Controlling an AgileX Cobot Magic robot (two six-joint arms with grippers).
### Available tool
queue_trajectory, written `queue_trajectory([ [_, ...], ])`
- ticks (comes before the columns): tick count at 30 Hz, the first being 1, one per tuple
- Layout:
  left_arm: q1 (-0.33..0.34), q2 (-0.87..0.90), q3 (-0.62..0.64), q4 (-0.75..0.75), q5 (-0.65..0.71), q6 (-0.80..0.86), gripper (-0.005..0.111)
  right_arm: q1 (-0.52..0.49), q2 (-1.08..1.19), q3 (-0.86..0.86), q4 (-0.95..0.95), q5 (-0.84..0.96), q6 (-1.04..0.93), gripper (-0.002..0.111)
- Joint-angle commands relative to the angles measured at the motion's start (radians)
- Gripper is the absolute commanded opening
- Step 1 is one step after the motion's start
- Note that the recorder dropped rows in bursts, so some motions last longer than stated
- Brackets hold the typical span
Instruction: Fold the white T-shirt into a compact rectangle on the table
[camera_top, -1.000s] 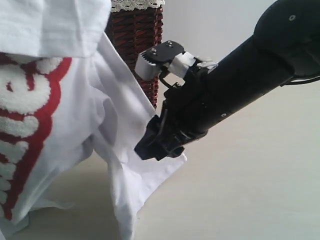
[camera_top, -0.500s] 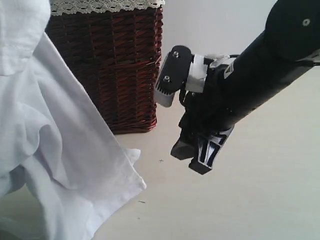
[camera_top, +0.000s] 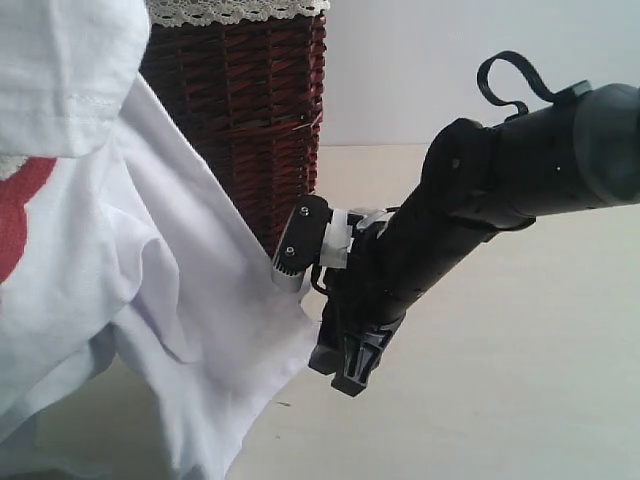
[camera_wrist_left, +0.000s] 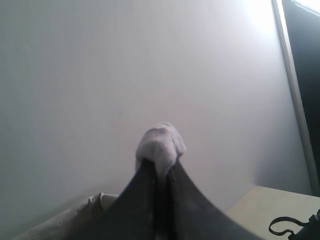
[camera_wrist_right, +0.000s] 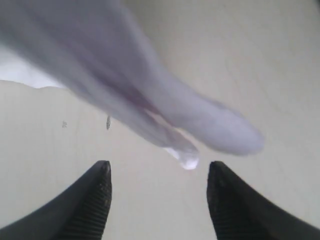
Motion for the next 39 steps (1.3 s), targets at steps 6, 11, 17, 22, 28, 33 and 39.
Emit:
queue_trajectory([
  [6,-0.002,-0.006,-0.012,-0.011,-0.017,-0.041,0.0,0.0,0.065,0.002,0.324,-0.072,-0.286,0.052],
  [11,-0.002,-0.006,-0.012,-0.011,-0.009,-0.065,0.0,0.0,0.065,0.002,0.451,-0.072,-0.428,0.052],
  [17,-0.002,-0.006,-0.012,-0.022,-0.004,-0.089,0.0,0.0,0.065,0.002,0.454,-0.103,-0.45,0.042],
  [22,-0.002,-0.006,-0.035,-0.022,-0.004,-0.104,0.0,0.0,0.067,0.002,0.46,-0.104,-0.45,0.0],
  [28,0.0,-0.006,-0.064,0.036,0.0,-0.129,0.0,0.0,0.026,0.002,0.412,-0.093,-0.374,0.0],
  [33,0.0,-0.006,-0.064,0.092,0.019,-0.151,0.0,0.0,-0.079,0.002,0.347,-0.093,-0.355,0.0],
  [39,0.0,0.01,-0.064,0.395,0.027,-0.228,0.0,0.0,-0.244,0.002,-0.146,-0.033,0.078,0.0],
])
